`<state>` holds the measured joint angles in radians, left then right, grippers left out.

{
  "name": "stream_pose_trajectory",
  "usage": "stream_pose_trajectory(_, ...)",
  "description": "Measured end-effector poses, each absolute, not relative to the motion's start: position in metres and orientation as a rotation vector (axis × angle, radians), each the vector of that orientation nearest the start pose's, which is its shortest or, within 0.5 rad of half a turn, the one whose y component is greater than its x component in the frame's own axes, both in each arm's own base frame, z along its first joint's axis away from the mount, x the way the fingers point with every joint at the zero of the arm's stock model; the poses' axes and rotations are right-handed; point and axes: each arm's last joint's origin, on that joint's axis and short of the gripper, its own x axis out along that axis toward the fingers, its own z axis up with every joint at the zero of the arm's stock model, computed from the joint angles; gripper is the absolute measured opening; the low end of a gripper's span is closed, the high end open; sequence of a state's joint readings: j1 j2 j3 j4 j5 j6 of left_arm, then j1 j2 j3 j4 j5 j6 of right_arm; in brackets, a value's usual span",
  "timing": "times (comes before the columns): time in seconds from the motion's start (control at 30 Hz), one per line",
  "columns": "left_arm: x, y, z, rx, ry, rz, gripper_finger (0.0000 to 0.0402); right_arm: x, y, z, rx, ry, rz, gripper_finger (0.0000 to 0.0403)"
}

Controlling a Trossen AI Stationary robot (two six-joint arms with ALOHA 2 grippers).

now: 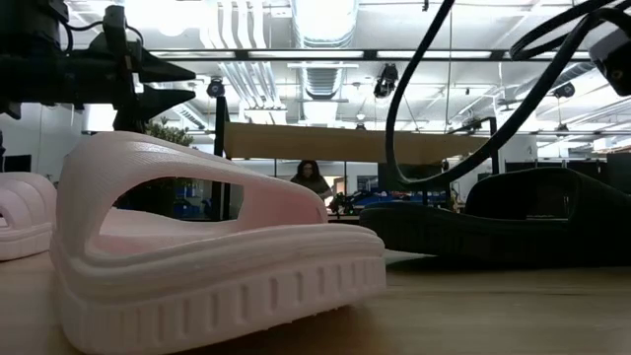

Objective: Pick and place slides into the shelf
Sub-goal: Put the right black slipper on the shelf

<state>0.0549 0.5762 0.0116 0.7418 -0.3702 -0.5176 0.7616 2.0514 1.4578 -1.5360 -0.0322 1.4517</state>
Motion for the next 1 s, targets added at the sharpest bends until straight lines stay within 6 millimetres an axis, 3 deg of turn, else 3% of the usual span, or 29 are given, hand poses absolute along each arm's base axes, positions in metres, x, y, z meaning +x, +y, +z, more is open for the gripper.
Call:
stream_pose_trajectory(0.37,0.1325,0.0178,0.1804,-0.532,-0.255,0.377,0.0136,0.2378,0.2281,0.1674,0.174,1.738,-0.943,0.0203)
stream_pose_trajectory(1.0,0.1319,0.0178,0.1819,-0.534,-0.267,0.373,0.0136,0.2367,0.2291,0.1688,0.179,1.801,-0.916,0.0017)
